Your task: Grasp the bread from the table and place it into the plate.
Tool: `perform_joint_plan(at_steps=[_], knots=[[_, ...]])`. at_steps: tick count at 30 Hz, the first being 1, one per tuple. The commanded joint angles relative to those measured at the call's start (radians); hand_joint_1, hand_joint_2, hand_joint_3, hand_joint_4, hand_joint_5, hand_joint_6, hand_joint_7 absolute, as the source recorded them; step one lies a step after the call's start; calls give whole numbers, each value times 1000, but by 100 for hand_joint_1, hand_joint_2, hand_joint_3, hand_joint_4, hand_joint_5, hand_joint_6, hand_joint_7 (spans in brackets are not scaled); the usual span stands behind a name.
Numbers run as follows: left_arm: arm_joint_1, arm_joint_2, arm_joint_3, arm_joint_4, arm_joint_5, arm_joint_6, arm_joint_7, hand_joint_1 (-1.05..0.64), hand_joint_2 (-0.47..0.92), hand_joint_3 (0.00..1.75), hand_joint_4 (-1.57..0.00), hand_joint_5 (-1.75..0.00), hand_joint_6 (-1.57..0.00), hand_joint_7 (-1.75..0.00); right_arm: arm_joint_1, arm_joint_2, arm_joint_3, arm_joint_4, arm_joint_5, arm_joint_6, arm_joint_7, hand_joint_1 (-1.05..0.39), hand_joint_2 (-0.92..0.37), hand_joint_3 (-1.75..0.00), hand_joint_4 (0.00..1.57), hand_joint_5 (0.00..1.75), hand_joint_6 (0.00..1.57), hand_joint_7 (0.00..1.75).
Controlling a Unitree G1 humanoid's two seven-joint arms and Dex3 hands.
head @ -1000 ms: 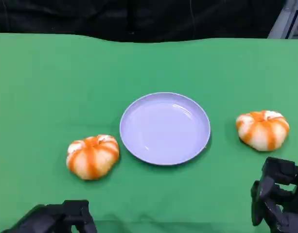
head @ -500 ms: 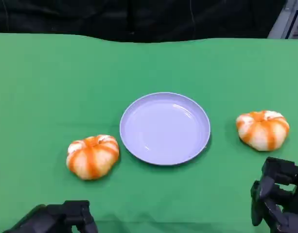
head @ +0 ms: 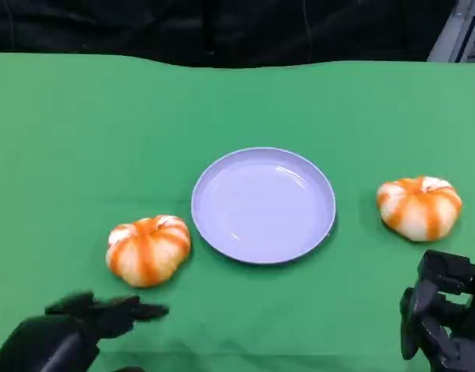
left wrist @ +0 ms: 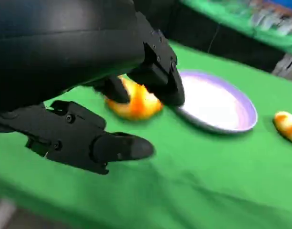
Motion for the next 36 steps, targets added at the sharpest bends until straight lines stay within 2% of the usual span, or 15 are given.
perform_joint_plan(at_steps=[1,6,14,24,28,36], knots=[[-46,7,-21,-2,251,0,157,-82,92,23,0,0,-28,0,-11,-10,-1,8,-2,3,-3,-9,-58,-110,94,167,87,148],[-145,13,-39,12,344,54,135,-84,92,24,0,0,-30,-1,-12,-6,3,7,-10,1,-9,-9,-58,-109,94,167,87,148],[-425,4,-100,279,312,107,118,-86,92,24,0,0,-28,0,0,-2,8,-4,-5,-5,-10,-9,-57,-112,93,168,85,151],[-569,-29,-172,508,243,152,159,-85,92,24,0,0,-29,-1,15,0,20,-21,-23,-22,-20,-8,-56,-115,94,167,86,150],[-639,-56,-223,712,215,147,202,-86,92,24,0,0,-30,-1,21,1,22,-36,-8,-3,-22,-6,-54,-121,94,167,86,149],[-671,-65,-277,834,180,147,249,-86,92,25,-3,-1,-31,-1,20,-2,21,-41,0,8,-23,-5,-52,-124,94,168,86,148]])
